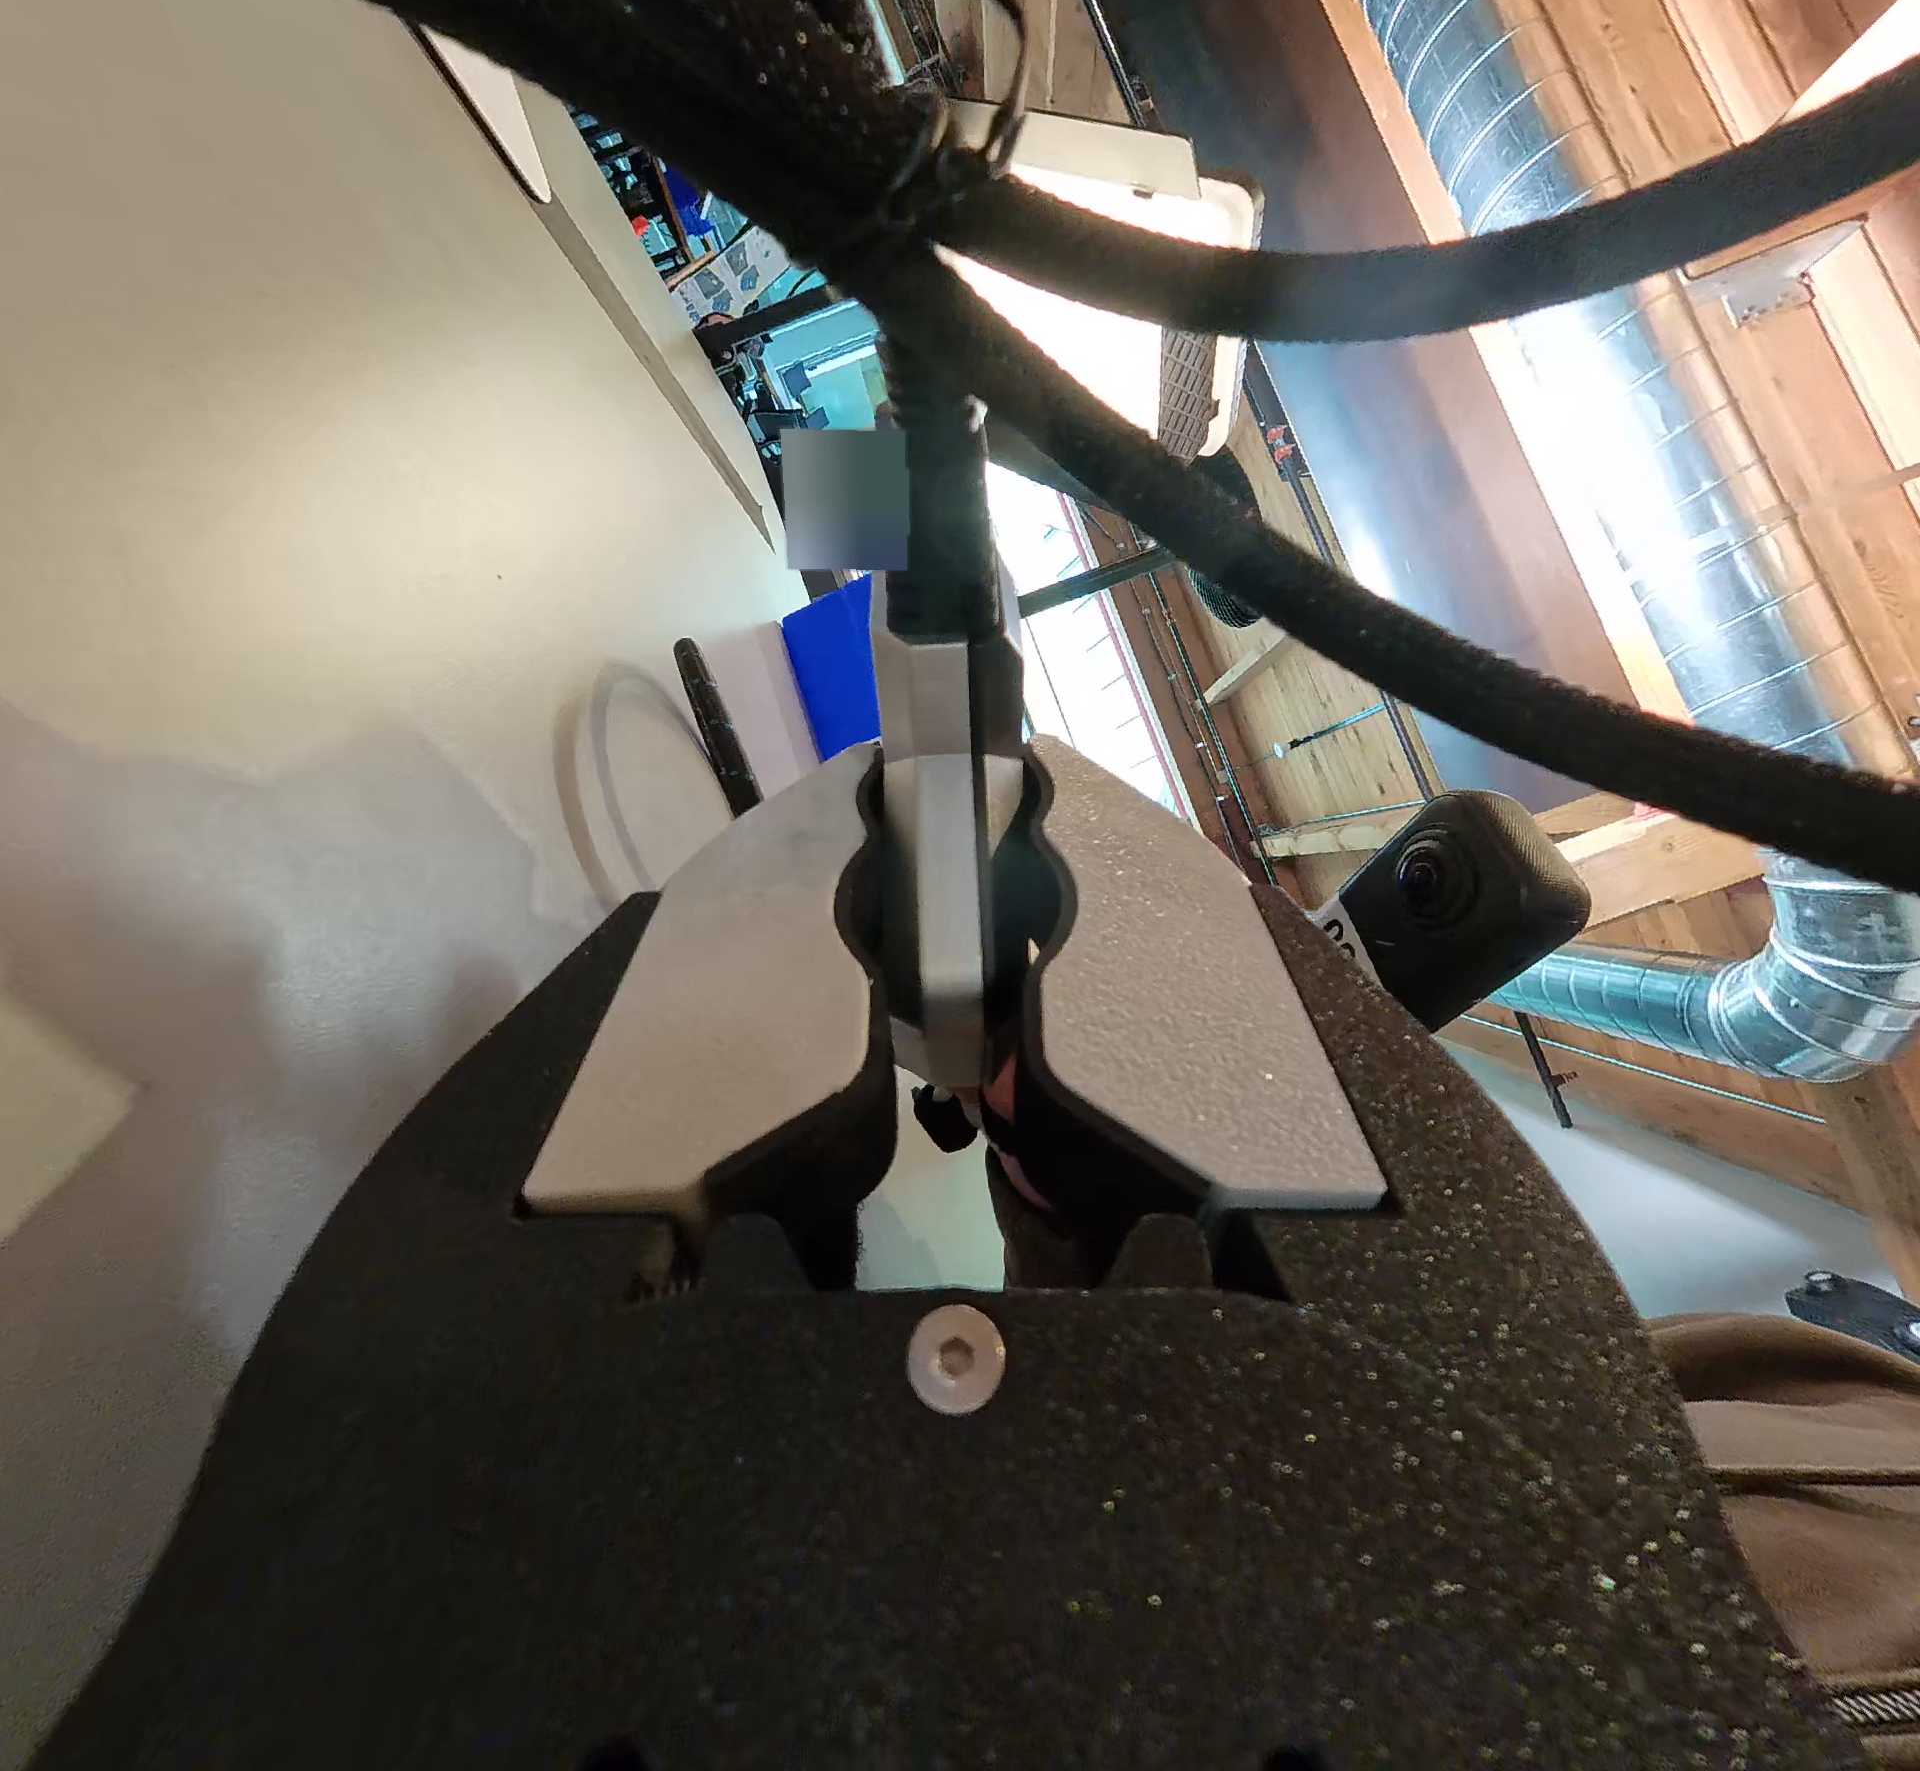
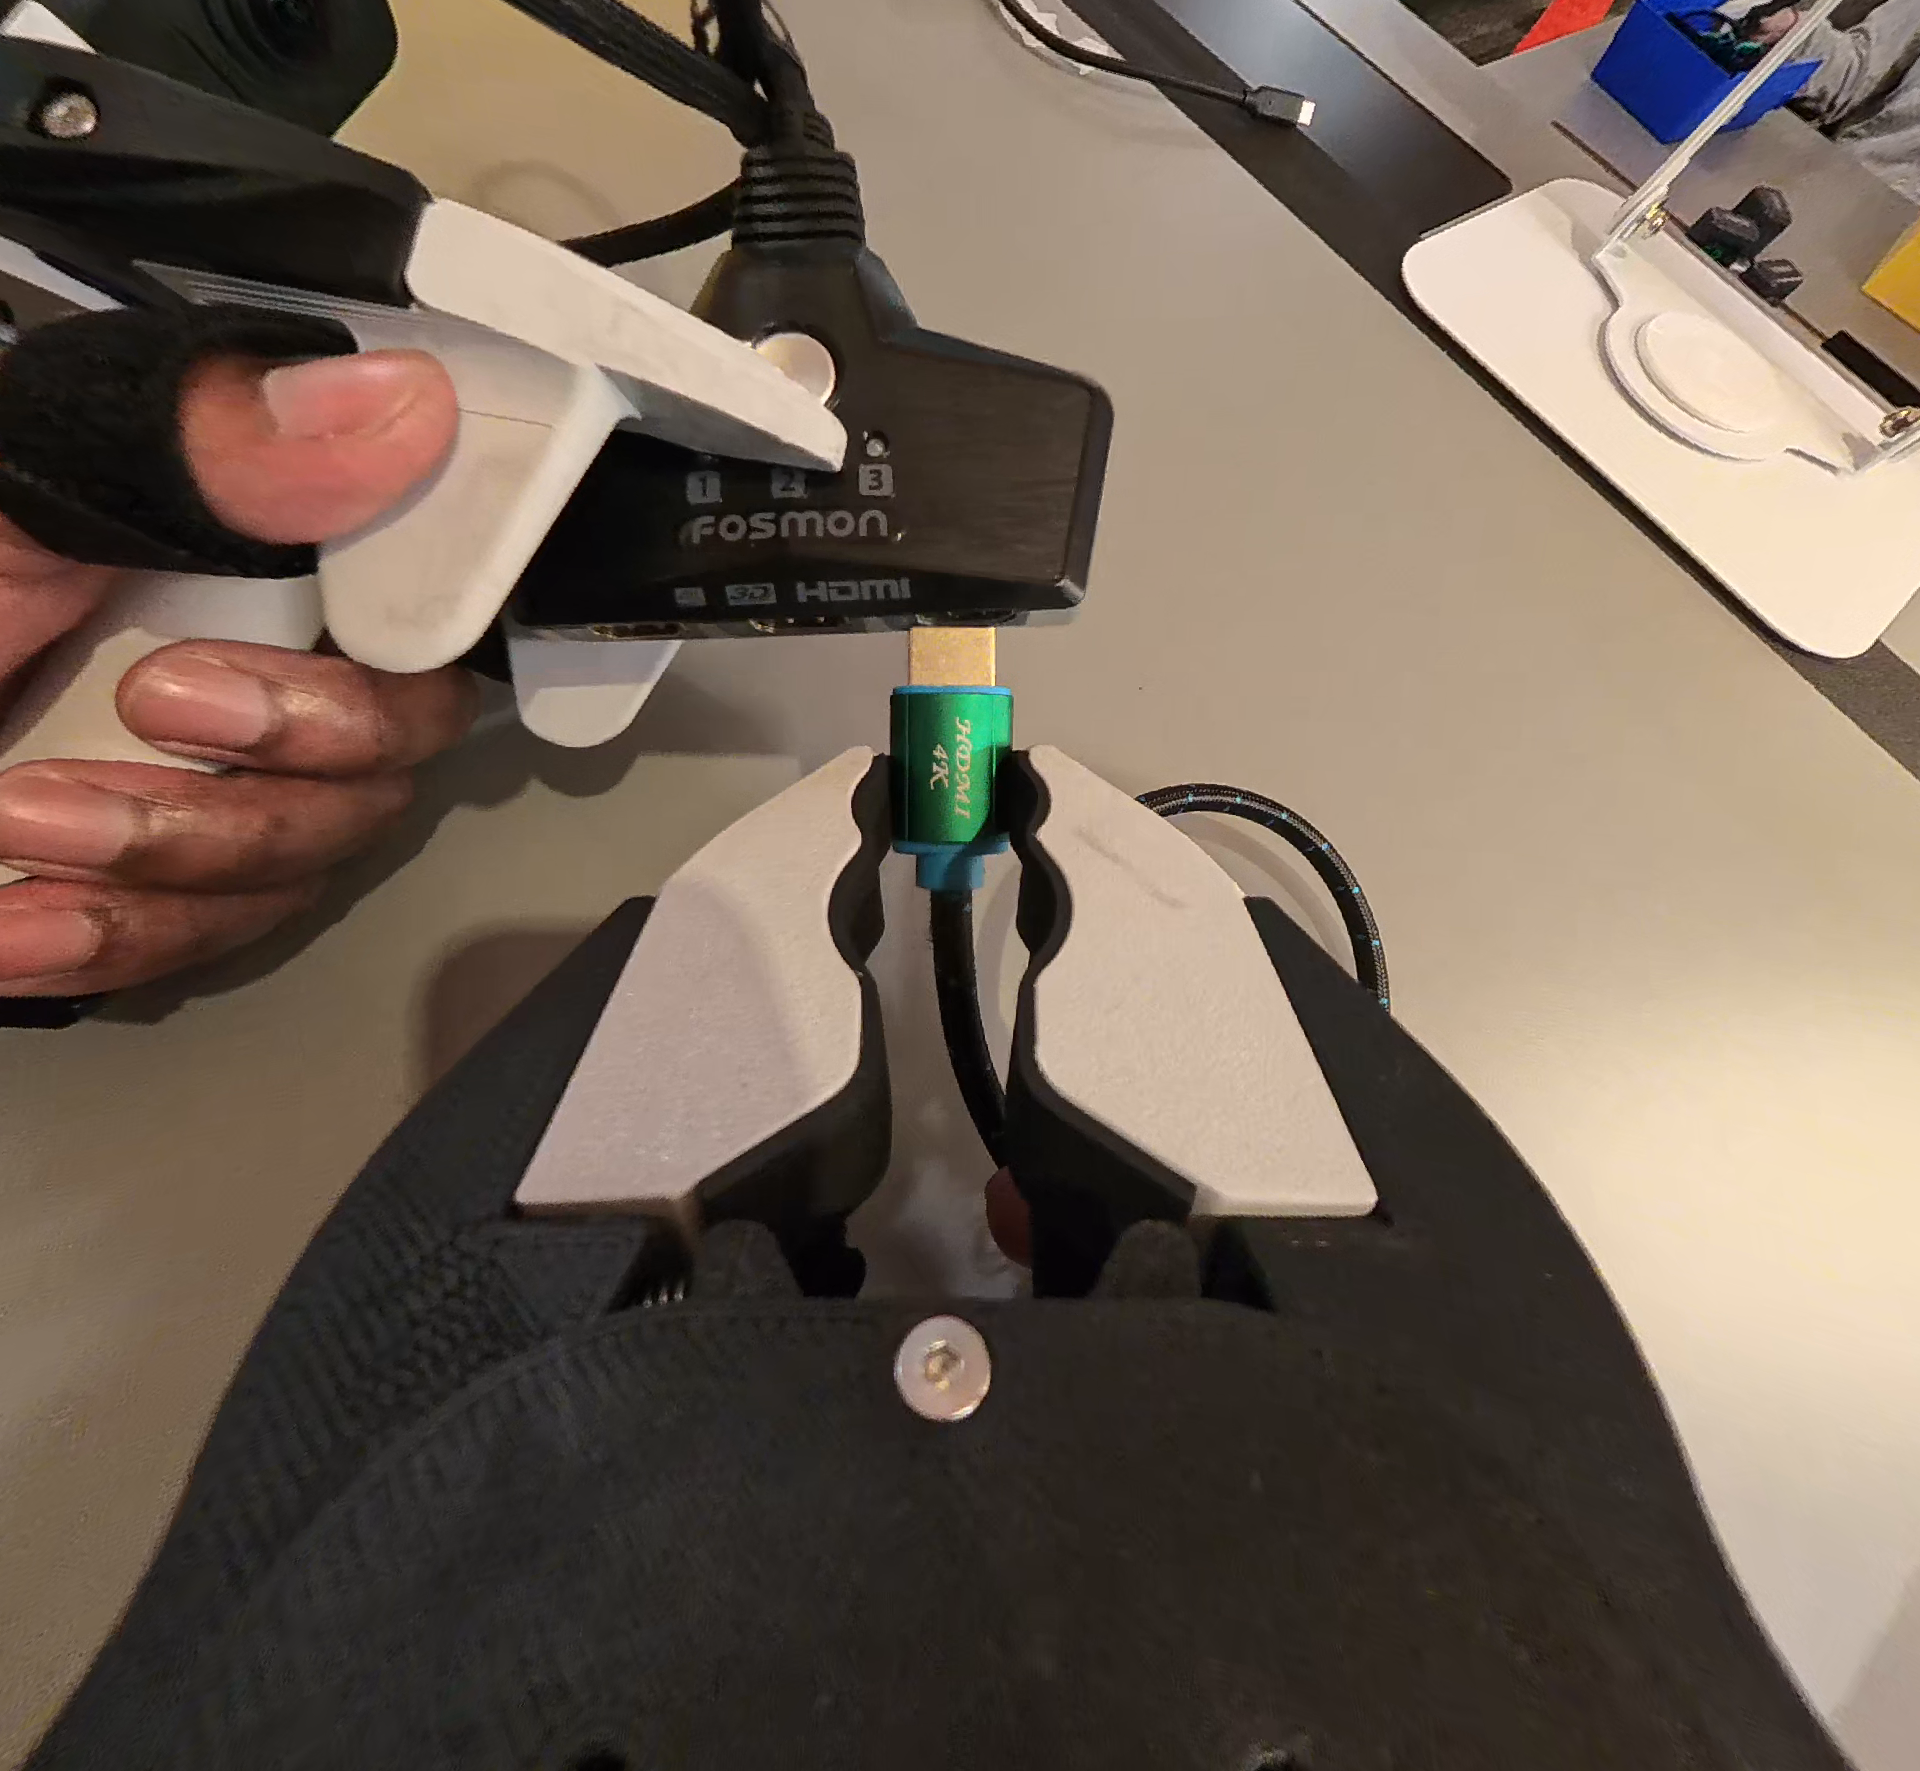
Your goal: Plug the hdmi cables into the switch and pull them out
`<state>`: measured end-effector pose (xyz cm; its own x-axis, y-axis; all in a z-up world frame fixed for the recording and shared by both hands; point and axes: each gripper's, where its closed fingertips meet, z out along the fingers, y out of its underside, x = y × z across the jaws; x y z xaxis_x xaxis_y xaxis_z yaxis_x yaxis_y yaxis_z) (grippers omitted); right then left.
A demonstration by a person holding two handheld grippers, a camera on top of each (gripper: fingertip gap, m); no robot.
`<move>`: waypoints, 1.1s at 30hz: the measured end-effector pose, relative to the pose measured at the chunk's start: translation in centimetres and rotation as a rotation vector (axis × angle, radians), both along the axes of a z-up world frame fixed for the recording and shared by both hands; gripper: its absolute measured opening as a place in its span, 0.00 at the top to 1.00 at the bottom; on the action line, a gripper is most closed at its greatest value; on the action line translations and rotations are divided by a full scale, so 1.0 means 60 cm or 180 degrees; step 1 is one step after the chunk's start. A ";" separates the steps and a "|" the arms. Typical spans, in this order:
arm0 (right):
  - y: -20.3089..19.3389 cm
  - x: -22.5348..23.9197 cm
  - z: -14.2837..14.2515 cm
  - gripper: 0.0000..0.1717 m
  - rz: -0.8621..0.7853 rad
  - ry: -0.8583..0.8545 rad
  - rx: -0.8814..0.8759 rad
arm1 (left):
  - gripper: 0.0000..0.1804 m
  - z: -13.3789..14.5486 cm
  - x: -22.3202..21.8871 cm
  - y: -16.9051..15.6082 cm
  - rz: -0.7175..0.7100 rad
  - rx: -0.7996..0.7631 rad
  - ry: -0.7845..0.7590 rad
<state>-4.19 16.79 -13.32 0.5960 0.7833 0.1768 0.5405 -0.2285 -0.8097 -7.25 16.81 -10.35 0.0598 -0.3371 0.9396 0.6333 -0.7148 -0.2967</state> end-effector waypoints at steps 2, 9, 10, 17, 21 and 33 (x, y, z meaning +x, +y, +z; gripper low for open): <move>-0.001 0.000 0.000 0.88 0.0005 -0.0007 -0.0010 | 0.88 -0.002 0.000 0.000 0.0001 -0.0005 0.0009; -0.002 0.001 -0.004 0.88 0.0007 -0.0019 -0.0140 | 0.86 -0.003 0.002 -0.002 0.0013 0.0136 0.0336; -0.001 0.001 -0.003 0.88 0.0006 0.0013 -0.0165 | 0.87 -0.003 0.002 -0.002 0.0011 0.0170 0.0410; -0.001 0.000 -0.003 0.88 0.0039 0.0070 -0.0259 | 0.88 0.000 0.003 -0.006 -0.0041 0.0342 0.0799; -0.004 0.000 -0.007 0.88 0.0164 -0.0139 -0.0101 | 0.88 -0.006 0.003 -0.008 -0.0137 0.0335 0.1009; 0.000 0.002 -0.015 0.88 0.0071 0.0022 -0.0314 | 0.88 -0.018 0.009 -0.015 -0.0207 0.0131 0.0815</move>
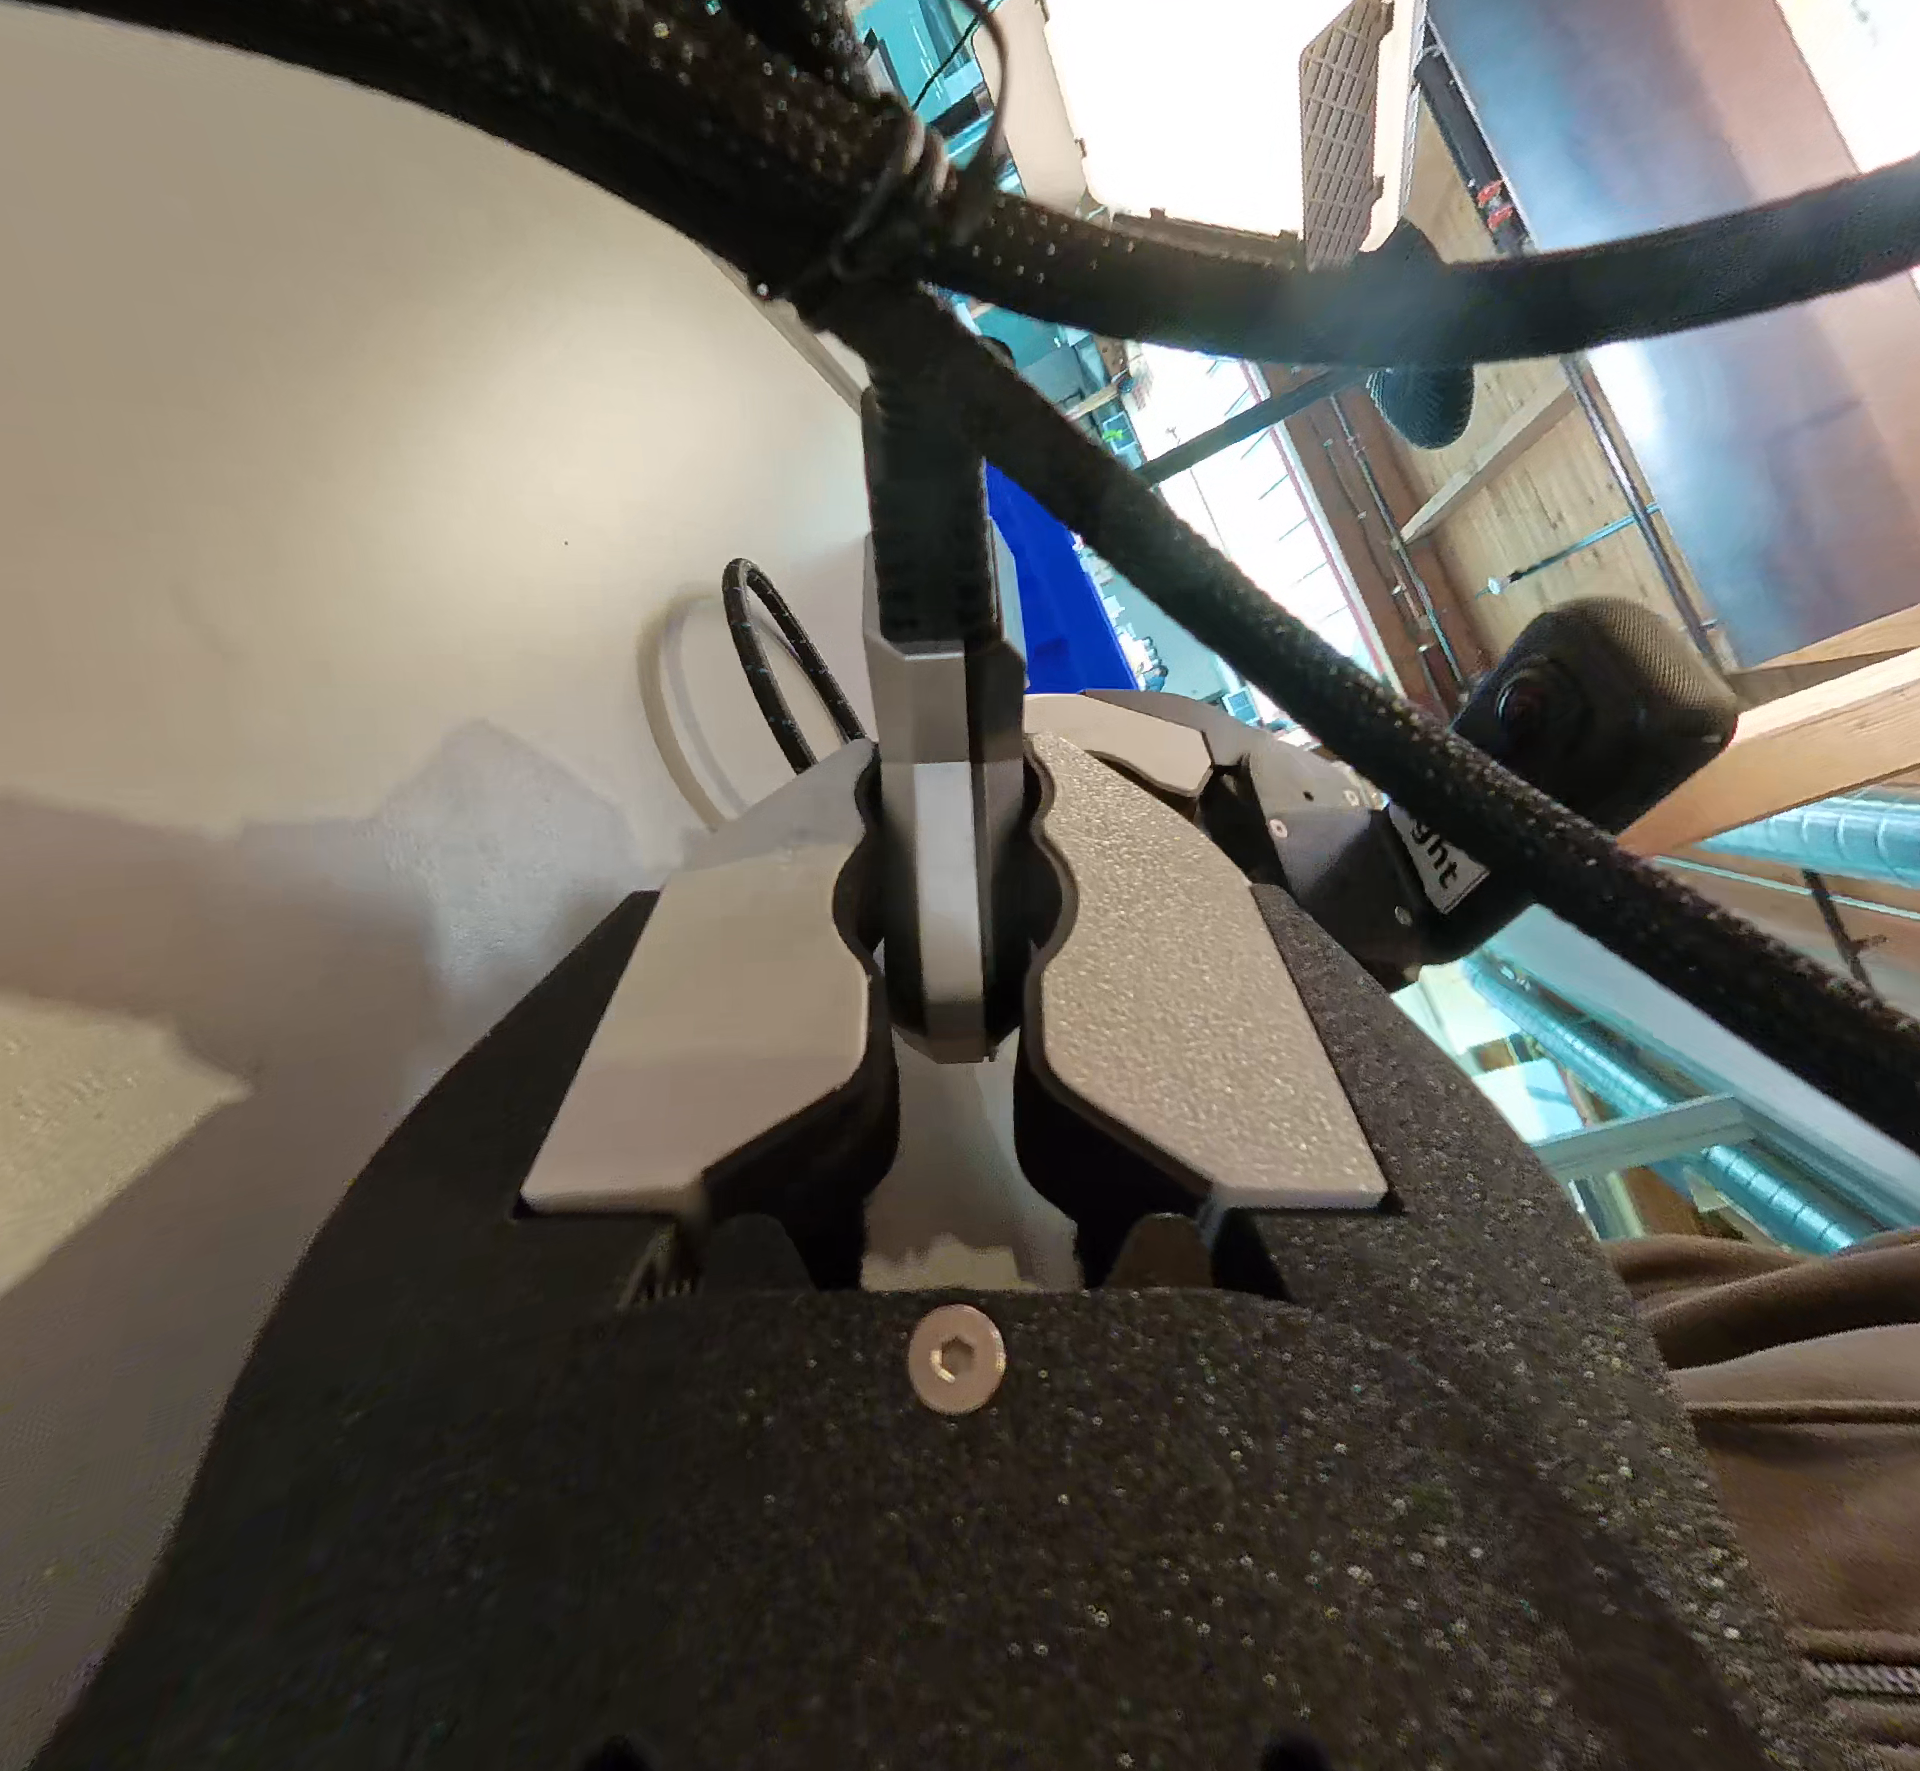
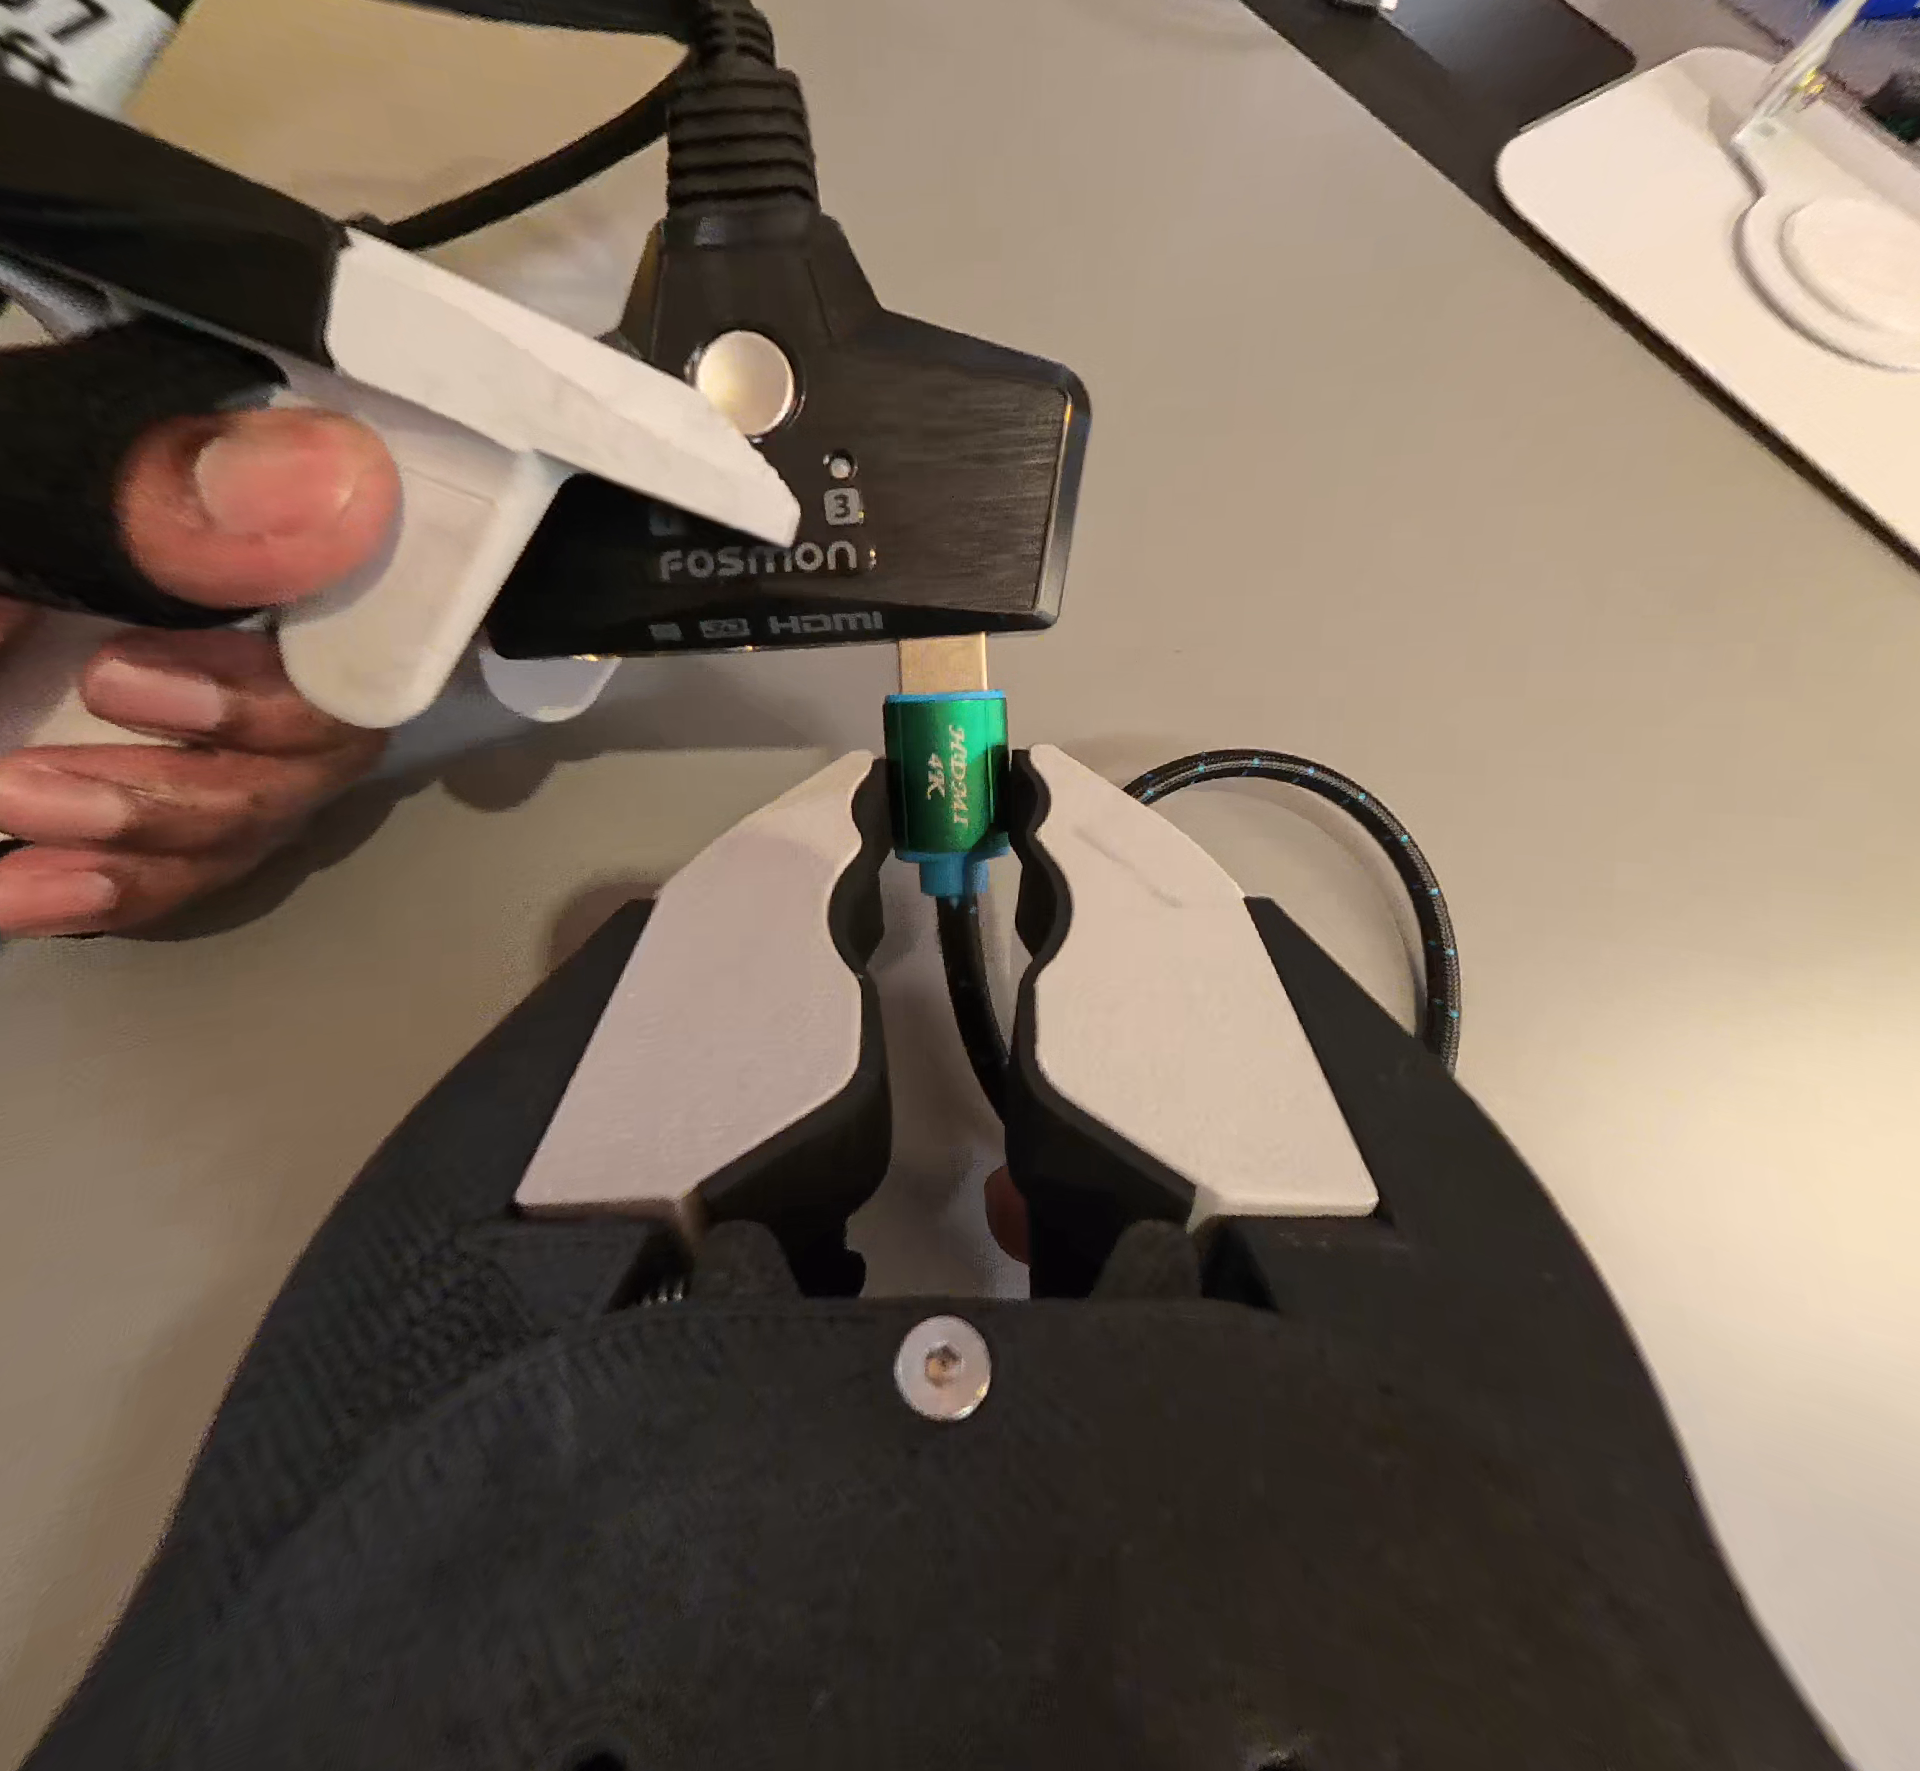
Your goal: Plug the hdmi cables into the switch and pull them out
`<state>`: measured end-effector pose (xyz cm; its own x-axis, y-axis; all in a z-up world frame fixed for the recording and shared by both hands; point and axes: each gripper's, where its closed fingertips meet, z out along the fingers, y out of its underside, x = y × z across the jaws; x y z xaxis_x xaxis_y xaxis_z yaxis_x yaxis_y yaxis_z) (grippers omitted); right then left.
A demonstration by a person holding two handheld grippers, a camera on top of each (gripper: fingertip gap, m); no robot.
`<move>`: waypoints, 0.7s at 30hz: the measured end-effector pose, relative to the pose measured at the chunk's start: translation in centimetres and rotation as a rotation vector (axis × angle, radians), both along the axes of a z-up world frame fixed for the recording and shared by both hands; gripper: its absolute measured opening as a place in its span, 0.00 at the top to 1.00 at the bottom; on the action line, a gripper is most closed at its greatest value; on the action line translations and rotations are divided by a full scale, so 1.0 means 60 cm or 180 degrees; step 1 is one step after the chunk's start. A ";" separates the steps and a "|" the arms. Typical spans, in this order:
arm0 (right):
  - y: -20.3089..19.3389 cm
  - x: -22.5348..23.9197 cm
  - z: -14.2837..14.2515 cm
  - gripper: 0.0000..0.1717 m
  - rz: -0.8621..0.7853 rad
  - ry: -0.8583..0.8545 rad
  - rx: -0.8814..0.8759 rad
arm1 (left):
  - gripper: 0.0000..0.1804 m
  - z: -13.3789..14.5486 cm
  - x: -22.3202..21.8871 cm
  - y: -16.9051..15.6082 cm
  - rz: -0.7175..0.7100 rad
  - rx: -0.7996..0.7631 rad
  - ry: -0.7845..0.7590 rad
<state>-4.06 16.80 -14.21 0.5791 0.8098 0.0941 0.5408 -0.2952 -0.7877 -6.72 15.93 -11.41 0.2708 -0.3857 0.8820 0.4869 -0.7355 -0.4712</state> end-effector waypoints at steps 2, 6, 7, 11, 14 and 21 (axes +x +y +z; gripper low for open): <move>-0.001 -0.001 0.003 0.88 -0.0016 0.0115 -0.0117 | 0.88 -0.001 0.005 -0.002 -0.0042 0.0059 0.0089; -0.001 0.001 0.005 0.88 -0.0004 0.0121 -0.0161 | 0.88 0.002 0.008 -0.005 -0.0094 0.0155 0.0203; -0.002 0.001 0.006 0.88 0.0031 0.0080 -0.0100 | 0.88 0.003 0.009 -0.006 -0.0125 0.0159 0.0211; -0.006 0.001 0.014 0.88 0.0284 -0.0067 0.0172 | 0.88 0.006 0.011 -0.013 -0.0327 0.0125 0.0124; -0.008 -0.001 0.018 0.87 0.0406 -0.0075 0.0265 | 0.88 0.008 0.011 -0.016 -0.0352 0.0117 0.0039; -0.011 0.016 0.004 0.85 0.0281 -0.0353 0.0506 | 0.88 0.007 -0.001 -0.009 -0.0041 0.0035 -0.0259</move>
